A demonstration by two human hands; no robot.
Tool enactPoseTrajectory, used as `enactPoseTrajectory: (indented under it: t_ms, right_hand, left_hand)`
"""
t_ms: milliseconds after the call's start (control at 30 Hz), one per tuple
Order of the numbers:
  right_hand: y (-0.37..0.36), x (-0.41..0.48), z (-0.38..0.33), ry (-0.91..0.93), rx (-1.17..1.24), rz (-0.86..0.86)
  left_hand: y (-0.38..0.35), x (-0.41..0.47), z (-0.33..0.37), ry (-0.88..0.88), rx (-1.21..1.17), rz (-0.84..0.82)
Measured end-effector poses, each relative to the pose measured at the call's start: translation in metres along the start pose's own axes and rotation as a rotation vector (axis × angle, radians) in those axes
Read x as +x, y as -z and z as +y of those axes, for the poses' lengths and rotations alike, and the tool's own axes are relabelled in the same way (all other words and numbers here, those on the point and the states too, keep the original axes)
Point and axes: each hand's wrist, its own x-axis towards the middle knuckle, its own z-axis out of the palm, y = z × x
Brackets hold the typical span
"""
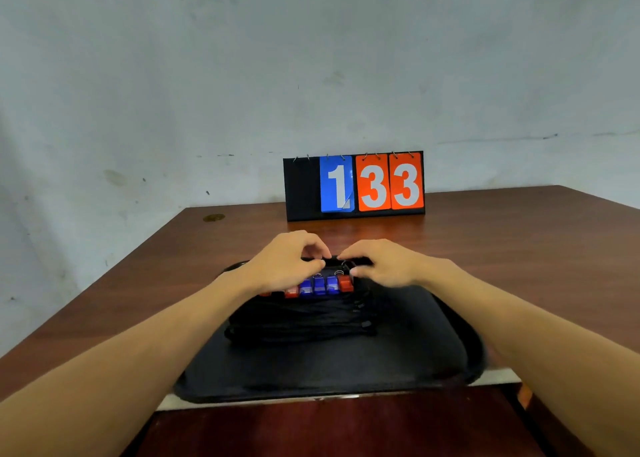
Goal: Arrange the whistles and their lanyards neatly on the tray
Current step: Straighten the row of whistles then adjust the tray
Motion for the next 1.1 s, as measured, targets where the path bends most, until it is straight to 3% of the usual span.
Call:
enactPoseTrajectory:
  t_ms: [233, 500, 700, 1100]
  right_hand:
    - [0.0, -0.008, 0.013, -0.037, 0.004, 0.142]
    - [-0.004, -0.026, 0.016, -0.024, -0.049, 0.157]
    - [-0.01, -0.034, 0.019, -0.041, 0.04, 0.224]
    - [-0.016, -0.036, 0.006, -0.021, 0.152, 0.164]
  left_hand:
    - [-0.002, -0.002, 0.002, -0.056, 0.002, 0.021]
    - [-0.002, -0.007, 0.011, -0.045, 0.017, -0.007]
    - [0.0, -0.01, 0.011, -0.026, 0.016, -0.018]
    - [-0.001, -0.017, 0.002, -0.003, 0.028, -0.016]
